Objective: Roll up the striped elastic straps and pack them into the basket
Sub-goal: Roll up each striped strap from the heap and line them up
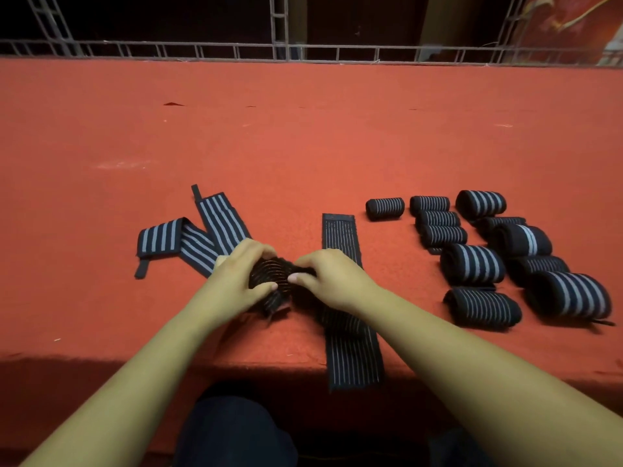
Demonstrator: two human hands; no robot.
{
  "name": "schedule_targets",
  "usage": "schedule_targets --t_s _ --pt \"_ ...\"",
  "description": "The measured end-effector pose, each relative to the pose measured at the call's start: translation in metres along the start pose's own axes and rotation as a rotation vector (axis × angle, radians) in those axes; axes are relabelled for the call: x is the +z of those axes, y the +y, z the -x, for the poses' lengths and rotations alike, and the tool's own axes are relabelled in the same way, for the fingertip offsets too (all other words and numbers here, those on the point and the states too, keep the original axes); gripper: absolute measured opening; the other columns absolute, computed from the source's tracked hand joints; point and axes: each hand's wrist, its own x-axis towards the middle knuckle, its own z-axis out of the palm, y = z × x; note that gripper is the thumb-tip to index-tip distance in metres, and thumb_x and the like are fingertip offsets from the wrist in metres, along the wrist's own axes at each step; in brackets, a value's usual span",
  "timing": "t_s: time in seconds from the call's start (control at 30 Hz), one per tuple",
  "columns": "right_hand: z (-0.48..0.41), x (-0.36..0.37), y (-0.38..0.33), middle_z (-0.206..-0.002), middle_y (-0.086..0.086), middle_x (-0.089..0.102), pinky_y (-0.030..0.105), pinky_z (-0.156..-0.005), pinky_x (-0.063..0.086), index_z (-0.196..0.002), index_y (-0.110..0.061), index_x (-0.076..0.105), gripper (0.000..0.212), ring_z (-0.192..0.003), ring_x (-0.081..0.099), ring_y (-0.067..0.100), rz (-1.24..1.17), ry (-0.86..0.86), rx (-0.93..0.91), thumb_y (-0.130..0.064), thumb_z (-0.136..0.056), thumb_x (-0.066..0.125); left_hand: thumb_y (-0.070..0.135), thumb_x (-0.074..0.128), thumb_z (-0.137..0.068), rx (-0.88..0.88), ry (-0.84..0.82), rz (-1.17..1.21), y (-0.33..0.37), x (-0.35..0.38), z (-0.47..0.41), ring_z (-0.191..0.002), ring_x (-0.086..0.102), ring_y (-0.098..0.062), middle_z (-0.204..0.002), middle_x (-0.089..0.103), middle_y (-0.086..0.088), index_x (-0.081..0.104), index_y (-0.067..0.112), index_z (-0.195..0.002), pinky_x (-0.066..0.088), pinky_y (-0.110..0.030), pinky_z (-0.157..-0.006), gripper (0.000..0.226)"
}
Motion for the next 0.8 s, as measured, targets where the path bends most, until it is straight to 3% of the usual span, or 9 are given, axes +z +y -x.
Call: schedule_targets --t_s 0.13,0.23,0.33,0.4,0.47,0.57,0.7,0.8 --pt "0.002 -0.013 0.006 -0.078 0.0 0.064 0.035 -0.075 0.045 -0.085 -0.01 0.073 0.018 -0.083 0.061 0.021 -0.121 0.043 -0.031 -0.025 -0.092 0.066 0.035 0.075 -0.084 -0.03 0.046 0.016 -0.012 0.001 0.006 -0.109 0.051 0.004 -0.108 0.052 0.021 0.059 0.033 -0.115 0.038 -0.035 -0.092 0.035" --pt "0.007 -0.025 0.013 -0.076 -0.014 0.057 0.026 -0.074 0.039 -0.09 -0.012 0.078 0.012 -0.083 0.058 0.011 -0.204 0.121 -0.014 -0.022 -0.09 0.071 0.051 0.061 -0.081 -0.046 0.033 0.096 -0.016 0.005 0.01 -0.089 0.059 -0.007 -0.089 0.056 0.013 0.066 0.029 -0.091 0.047 -0.033 -0.08 0.026" --pt "0.013 -0.028 0.018 -0.077 -0.014 0.058 0.025 -0.073 0.039 -0.089 -0.013 0.077 0.01 -0.083 0.06 0.011 -0.191 0.151 -0.017 -0.021 -0.089 0.071 0.06 0.058 -0.078 -0.068 0.054 0.115 -0.018 0.013 0.014 -0.075 0.058 -0.01 -0.077 0.06 0.008 0.064 0.026 -0.076 0.045 -0.042 -0.073 0.035" --pt "0.015 -0.029 0.019 -0.075 -0.014 0.059 0.025 -0.073 0.04 -0.086 -0.014 0.077 0.009 -0.081 0.06 0.011 -0.214 0.176 0.002 -0.02 -0.089 0.071 0.065 0.062 -0.076 -0.093 0.069 0.151 -0.019 0.014 0.013 -0.074 0.059 -0.009 -0.076 0.063 0.01 0.065 0.026 -0.079 0.044 -0.042 -0.075 0.04" --pt "0.016 -0.032 0.02 -0.073 -0.015 0.059 0.024 -0.072 0.04 -0.082 -0.017 0.075 0.009 -0.077 0.059 0.007 -0.252 0.189 0.036 -0.019 -0.089 0.07 0.07 0.066 -0.073 -0.108 0.017 0.214 -0.019 0.011 0.011 -0.08 0.064 -0.009 -0.083 0.068 0.011 0.068 0.03 -0.094 0.049 -0.039 -0.079 0.045" --pt "0.017 -0.036 0.02 -0.073 -0.015 0.059 0.017 -0.068 0.038 -0.077 -0.021 0.072 0.013 -0.074 0.057 -0.001 -0.304 0.201 0.088 -0.018 -0.09 0.07 0.061 0.074 -0.07 -0.106 -0.058 0.306 -0.018 0.004 0.012 -0.088 0.066 -0.007 -0.094 0.07 0.011 0.063 0.038 -0.105 0.051 -0.03 -0.082 0.044" --pt "0.019 -0.032 0.02 -0.069 -0.013 0.061 0.01 -0.06 0.035 -0.065 -0.028 0.064 0.028 -0.065 0.054 -0.004 -0.377 0.209 0.175 -0.016 -0.089 0.07 0.038 0.078 -0.082 -0.111 -0.064 0.393 -0.02 -0.001 0.013 -0.081 0.062 0.001 -0.09 0.069 0.013 0.064 0.038 -0.099 0.046 -0.018 -0.075 0.022" --pt "0.021 -0.029 0.021 -0.063 -0.011 0.06 0.011 -0.054 0.035 -0.06 -0.028 0.063 0.032 -0.055 0.052 -0.004 -0.422 0.218 0.245 -0.015 -0.088 0.071 0.055 0.063 -0.082 -0.102 -0.048 0.35 -0.023 0.004 0.016 -0.079 0.06 -0.004 -0.087 0.066 0.01 0.064 0.032 -0.094 0.044 -0.023 -0.073 0.025"
